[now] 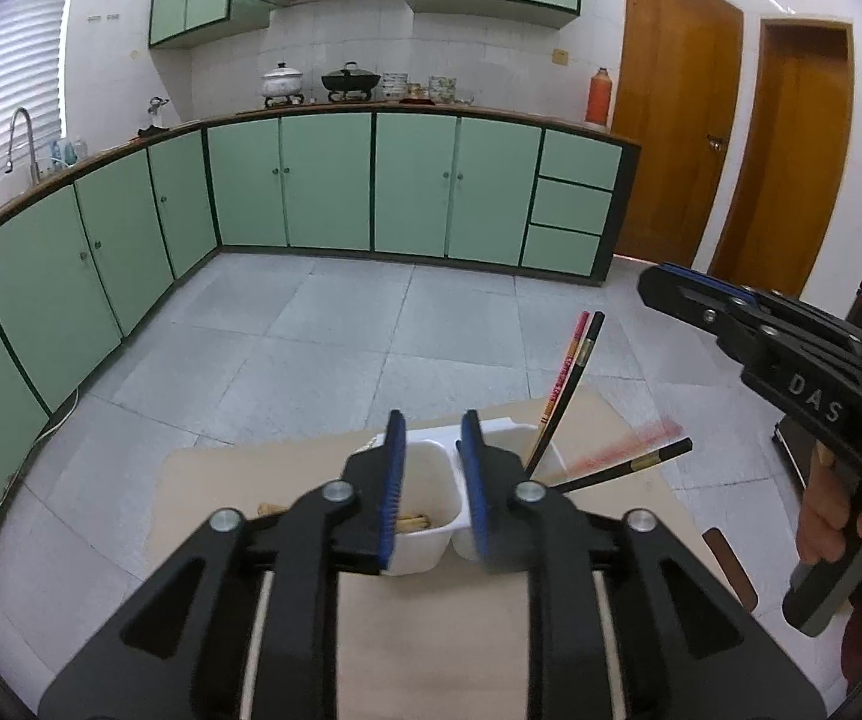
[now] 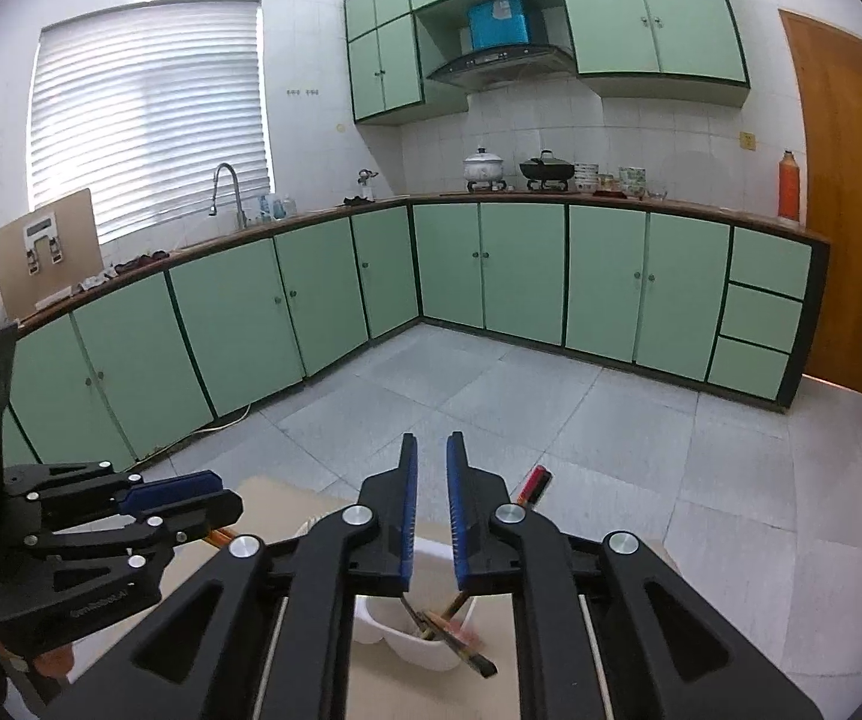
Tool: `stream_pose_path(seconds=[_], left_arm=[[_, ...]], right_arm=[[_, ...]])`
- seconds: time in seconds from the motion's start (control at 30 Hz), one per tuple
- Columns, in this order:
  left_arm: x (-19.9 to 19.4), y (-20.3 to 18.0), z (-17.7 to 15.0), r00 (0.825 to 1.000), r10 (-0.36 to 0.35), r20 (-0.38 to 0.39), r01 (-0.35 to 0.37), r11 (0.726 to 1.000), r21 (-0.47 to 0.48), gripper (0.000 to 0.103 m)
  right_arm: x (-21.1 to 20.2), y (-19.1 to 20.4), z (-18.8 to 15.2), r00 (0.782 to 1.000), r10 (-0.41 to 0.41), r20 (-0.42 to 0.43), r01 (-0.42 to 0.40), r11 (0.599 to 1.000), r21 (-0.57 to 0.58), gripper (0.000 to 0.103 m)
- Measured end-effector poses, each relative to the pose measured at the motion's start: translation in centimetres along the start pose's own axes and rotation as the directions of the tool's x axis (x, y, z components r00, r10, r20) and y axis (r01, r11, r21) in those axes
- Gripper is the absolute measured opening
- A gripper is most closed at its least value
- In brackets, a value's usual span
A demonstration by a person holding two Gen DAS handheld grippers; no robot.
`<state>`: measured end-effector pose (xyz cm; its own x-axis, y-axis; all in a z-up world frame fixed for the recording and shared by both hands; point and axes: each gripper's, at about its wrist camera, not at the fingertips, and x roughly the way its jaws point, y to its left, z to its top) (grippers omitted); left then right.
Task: Organize utensils
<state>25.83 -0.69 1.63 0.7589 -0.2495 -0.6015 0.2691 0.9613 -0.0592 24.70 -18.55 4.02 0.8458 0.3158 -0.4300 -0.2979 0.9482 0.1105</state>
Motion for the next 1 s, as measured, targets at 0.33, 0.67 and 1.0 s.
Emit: stream_pose_path(seconds=[0.33, 0.67, 1.0], left_arm=[[-4.4, -0.5, -1.5, 0.989, 0.06, 0.138, -0.053, 0.997, -0.059, 0.062], [-9.3, -1.6, -4.5, 0.97, 0.127, 0.208, -0.112, 0.99, -0.083, 0.085], [-13.0, -2.7, -6.9, 0.966, 0.118, 0.229, -0.099, 0.991, -0.093, 0.095]], right_arm=[[-3.7, 0.6, -1.4, 0.999, -0.029, 0.041, 0.028, 0.999, 0.028, 0.038], [-8.8, 1.7, -4.4, 0.997, -0.036, 0.067, 0.032, 0.997, 0.064, 0.058], [-12.9, 3.0, -6.3, 0.997, -0.018, 0.077, 0.014, 0.999, 0.05, 0.092]])
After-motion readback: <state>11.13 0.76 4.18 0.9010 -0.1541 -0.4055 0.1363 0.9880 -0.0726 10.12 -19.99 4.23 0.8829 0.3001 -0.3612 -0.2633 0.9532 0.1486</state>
